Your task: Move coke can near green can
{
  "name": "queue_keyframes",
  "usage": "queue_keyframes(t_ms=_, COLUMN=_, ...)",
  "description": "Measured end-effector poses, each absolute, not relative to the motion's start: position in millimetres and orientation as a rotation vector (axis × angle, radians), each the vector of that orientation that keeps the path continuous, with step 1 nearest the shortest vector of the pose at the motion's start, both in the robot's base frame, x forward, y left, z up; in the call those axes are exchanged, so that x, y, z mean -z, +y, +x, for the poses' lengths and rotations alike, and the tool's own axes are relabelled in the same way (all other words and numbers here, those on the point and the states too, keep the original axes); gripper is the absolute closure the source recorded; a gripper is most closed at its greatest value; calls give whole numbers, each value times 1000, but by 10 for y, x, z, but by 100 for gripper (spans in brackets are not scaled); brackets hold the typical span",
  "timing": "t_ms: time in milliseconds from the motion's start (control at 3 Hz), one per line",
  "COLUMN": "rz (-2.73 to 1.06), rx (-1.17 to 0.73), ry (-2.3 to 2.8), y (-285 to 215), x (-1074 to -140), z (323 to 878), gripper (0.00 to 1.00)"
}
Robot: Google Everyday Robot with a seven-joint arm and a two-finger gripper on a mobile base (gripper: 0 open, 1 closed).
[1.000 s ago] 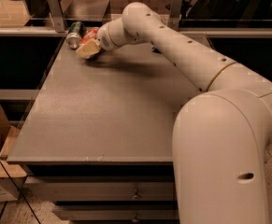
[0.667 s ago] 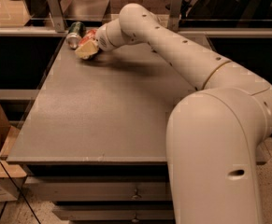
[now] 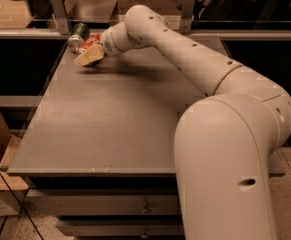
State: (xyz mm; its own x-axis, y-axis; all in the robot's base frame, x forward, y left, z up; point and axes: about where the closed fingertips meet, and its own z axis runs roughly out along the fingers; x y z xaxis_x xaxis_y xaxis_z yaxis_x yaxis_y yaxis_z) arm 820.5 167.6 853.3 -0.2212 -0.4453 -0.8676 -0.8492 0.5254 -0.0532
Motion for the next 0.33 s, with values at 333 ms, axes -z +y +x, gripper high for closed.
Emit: queue_keyframes(t_ms=333, rz=-1069, rx=-555, ry=1851, y=1677, x=-8532, z=8205, gripper=0)
